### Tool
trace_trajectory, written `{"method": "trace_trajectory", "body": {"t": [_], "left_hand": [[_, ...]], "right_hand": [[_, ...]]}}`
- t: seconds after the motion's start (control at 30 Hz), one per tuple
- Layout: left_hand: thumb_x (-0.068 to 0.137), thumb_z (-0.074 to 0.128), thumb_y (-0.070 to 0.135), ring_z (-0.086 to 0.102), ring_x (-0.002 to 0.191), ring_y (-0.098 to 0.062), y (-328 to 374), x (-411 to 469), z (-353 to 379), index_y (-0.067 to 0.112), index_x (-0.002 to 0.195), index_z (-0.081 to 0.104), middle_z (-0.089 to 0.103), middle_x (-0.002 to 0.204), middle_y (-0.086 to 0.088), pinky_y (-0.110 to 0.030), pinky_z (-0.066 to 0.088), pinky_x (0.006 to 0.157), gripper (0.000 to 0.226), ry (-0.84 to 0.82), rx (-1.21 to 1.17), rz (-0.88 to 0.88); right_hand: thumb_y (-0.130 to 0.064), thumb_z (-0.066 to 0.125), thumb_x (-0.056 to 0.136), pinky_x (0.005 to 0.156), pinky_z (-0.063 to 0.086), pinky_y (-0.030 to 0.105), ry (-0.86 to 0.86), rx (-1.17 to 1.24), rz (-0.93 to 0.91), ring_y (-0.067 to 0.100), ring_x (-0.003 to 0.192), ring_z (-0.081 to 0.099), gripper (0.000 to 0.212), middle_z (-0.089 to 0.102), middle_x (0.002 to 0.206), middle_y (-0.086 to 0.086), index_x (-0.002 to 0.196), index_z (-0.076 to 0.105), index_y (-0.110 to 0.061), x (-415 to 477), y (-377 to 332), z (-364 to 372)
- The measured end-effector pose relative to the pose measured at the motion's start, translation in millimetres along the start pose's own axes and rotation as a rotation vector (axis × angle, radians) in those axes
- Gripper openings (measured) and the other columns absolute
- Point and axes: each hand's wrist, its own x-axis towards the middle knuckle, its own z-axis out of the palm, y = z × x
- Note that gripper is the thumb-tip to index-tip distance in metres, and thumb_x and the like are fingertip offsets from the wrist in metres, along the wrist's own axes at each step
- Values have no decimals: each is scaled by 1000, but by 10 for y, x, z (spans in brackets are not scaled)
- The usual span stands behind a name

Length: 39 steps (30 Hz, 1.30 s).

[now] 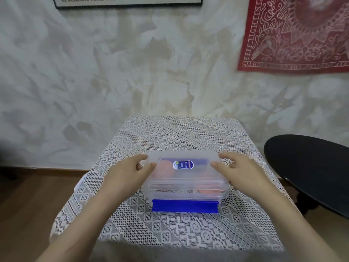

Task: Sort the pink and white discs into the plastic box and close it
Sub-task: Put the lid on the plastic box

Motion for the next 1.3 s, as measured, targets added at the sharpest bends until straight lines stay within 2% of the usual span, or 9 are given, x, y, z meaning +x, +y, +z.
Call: {"method": "trace_trajectory", "body": {"t": [0.07, 0.27, 0.47, 0.73, 0.8, 0.87, 1.0, 1.17, 1.3], "left_hand": [[94, 47, 62, 61, 76, -6, -7, -17, 30, 39, 139, 53, 63, 85, 11, -29, 48, 68, 50, 3, 23, -3], [94, 48, 60, 63, 72, -6, -51, -80, 84, 42, 135, 51, 62, 89, 12, -29, 48, 67, 44, -5, -44, -7], [92, 52, 61, 68, 73, -4, -101, -72, 170, 48, 127, 49, 62, 99, 19, -38, 58, 71, 37, -23, -190, -32], [87, 53, 63, 67, 73, -9, -32, -84, 262, 49, 119, 52, 61, 105, 23, -43, 60, 61, 35, 45, -317, -63], [91, 57, 53, 69, 71, -6, -22, -76, 271, 49, 118, 52, 61, 106, 22, -36, 60, 53, 27, 15, -375, -78], [93, 58, 45, 69, 69, -2, -23, -70, 266, 48, 117, 53, 61, 105, 21, -30, 58, 49, 24, -12, -412, -87], [88, 54, 58, 72, 70, -6, -54, -112, 223, 53, 119, 49, 62, 104, 20, -44, 62, 56, 32, -83, -429, -100], [88, 52, 58, 73, 70, -9, -43, -126, 205, 54, 119, 45, 66, 96, 12, -53, 61, 65, 32, -150, -465, -120], [94, 58, 38, 74, 71, -13, 1, -101, 201, 40, 121, 51, 67, 101, -3, -35, 61, 58, 28, -149, -596, -149]], "right_hand": [[-64, 59, 89, 87, 48, 35, 33, -53, -8, 18, 100, 64, 56, 69, 94, -5, 138, 58, -38, -30, -14, 10], [-64, 53, 90, 77, 47, 35, -5, -117, -37, 13, 87, 62, 52, 63, 85, -9, 136, 53, -40, -68, 27, 43], [-58, 55, 94, 80, 54, 40, -29, -33, -32, 8, 78, 64, 37, 64, 87, -10, 127, 51, -43, -42, 66, 53], [-57, 60, 89, 71, 61, 47, -31, 120, -3, 7, 71, 70, 28, 68, 91, -13, 116, 51, -54, 39, 207, 129], [-57, 61, 89, 68, 61, 47, -43, 147, -7, 7, 69, 70, 26, 67, 91, -13, 113, 51, -55, 48, 225, 141], [-55, 62, 89, 65, 61, 42, -85, 198, -6, 8, 69, 72, 25, 68, 91, -11, 110, 50, -57, 51, 235, 134], [-44, 63, 93, 54, 54, 21, -184, 327, 13, 8, 69, 74, 26, 70, 93, -7, 111, 47, -53, 48, 224, 108], [-39, 60, 97, 57, 53, 23, -226, 347, 32, 9, 71, 73, 24, 69, 94, -4, 112, 45, -50, 91, 241, 132], [-36, 65, 95, 66, 54, 33, -213, 431, 76, 16, 74, 74, 32, 72, 92, 3, 121, 47, -43, 121, 261, 154]]}}
